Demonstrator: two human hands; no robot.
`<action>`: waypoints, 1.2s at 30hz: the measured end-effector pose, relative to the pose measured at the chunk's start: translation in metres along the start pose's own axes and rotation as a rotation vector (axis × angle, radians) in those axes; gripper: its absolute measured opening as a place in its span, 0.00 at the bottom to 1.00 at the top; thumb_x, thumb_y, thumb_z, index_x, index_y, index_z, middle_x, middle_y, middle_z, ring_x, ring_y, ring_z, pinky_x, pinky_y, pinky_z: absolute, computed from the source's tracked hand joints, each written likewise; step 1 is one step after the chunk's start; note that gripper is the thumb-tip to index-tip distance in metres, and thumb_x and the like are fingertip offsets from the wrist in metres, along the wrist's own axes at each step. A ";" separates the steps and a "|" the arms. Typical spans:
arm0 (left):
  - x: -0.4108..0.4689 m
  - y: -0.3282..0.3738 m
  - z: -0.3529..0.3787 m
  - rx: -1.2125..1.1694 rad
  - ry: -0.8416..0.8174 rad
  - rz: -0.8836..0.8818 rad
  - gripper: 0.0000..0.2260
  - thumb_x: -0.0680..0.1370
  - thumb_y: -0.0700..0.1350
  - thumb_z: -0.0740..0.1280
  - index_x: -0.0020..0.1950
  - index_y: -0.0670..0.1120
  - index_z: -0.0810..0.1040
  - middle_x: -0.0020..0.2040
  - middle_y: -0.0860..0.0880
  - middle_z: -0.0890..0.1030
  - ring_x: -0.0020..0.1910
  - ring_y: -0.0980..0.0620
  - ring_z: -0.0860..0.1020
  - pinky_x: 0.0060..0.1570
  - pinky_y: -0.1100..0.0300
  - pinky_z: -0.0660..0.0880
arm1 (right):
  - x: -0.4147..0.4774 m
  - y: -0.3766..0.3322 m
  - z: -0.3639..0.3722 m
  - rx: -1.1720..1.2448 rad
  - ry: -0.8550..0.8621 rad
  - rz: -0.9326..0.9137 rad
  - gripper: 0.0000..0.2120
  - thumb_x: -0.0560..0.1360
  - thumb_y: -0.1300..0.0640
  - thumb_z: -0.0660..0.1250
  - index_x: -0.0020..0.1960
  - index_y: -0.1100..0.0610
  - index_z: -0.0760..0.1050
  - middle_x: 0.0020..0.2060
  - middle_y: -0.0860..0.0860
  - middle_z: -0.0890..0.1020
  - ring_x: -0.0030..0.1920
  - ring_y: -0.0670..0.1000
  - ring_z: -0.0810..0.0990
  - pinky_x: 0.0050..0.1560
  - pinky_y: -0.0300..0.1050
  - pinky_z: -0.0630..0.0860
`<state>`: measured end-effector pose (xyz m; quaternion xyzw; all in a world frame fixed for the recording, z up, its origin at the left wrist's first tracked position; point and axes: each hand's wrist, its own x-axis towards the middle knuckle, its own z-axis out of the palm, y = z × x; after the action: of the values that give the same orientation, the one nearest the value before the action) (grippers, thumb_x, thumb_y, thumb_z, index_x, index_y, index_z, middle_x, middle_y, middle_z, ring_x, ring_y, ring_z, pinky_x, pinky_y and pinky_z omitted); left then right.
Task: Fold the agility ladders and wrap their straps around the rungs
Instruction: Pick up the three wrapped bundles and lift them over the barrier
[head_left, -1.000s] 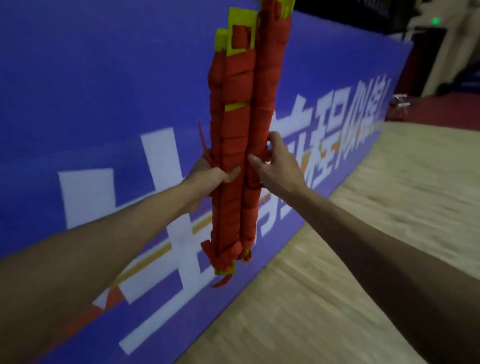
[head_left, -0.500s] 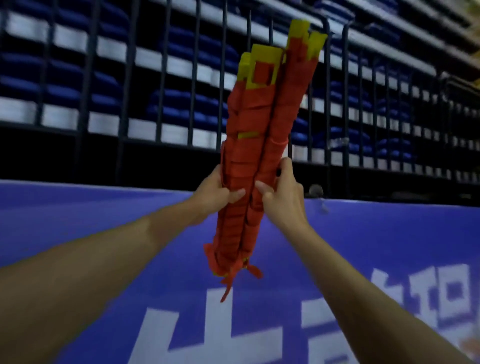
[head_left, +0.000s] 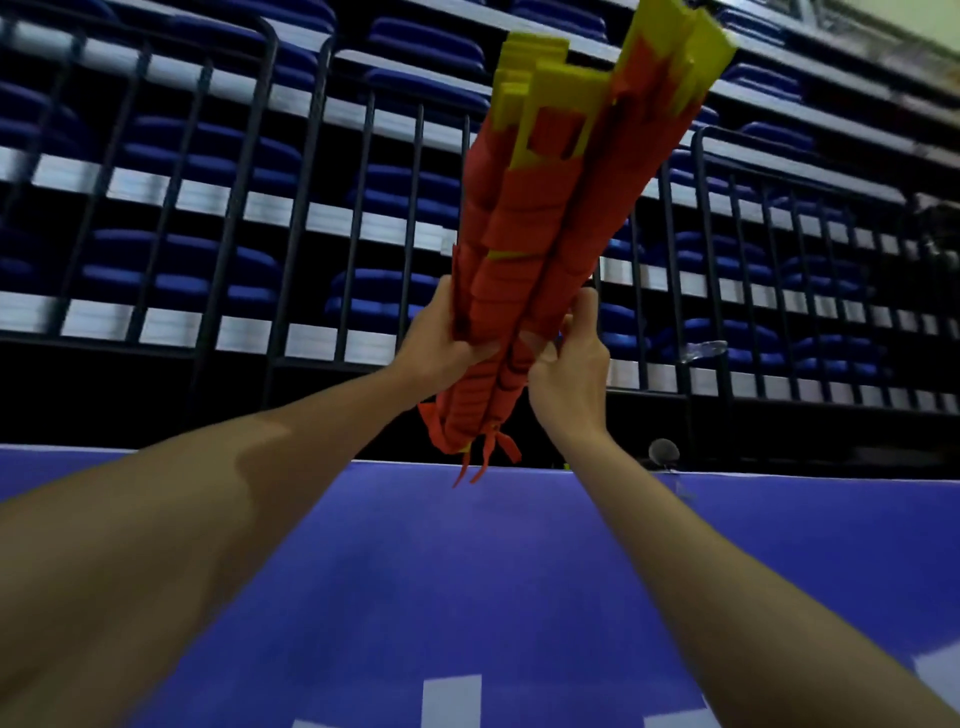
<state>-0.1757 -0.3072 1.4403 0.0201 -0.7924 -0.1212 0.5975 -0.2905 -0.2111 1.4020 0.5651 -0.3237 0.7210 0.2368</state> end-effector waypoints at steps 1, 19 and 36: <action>0.001 -0.009 0.002 -0.003 0.008 0.006 0.34 0.66 0.46 0.72 0.71 0.49 0.65 0.60 0.50 0.79 0.57 0.55 0.79 0.56 0.58 0.76 | 0.000 0.007 0.002 0.017 -0.011 0.000 0.19 0.75 0.72 0.61 0.44 0.47 0.64 0.36 0.45 0.78 0.33 0.35 0.75 0.32 0.26 0.66; 0.035 -0.267 0.049 -0.049 0.032 -0.029 0.36 0.61 0.56 0.71 0.67 0.57 0.64 0.58 0.56 0.79 0.57 0.57 0.78 0.57 0.59 0.76 | 0.000 0.226 0.118 -0.071 -0.080 0.048 0.27 0.72 0.77 0.56 0.55 0.45 0.70 0.42 0.44 0.81 0.39 0.34 0.78 0.42 0.25 0.70; 0.040 -0.348 0.081 0.519 -0.310 -0.270 0.47 0.54 0.60 0.77 0.69 0.44 0.67 0.65 0.41 0.64 0.66 0.43 0.68 0.68 0.47 0.69 | -0.024 0.394 0.111 -0.723 -0.519 -0.218 0.20 0.72 0.60 0.68 0.63 0.52 0.76 0.55 0.60 0.80 0.55 0.64 0.79 0.52 0.62 0.78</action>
<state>-0.3038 -0.6381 1.3815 0.2577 -0.8686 0.0052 0.4232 -0.4897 -0.5597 1.3173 0.6390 -0.5419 0.3671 0.4042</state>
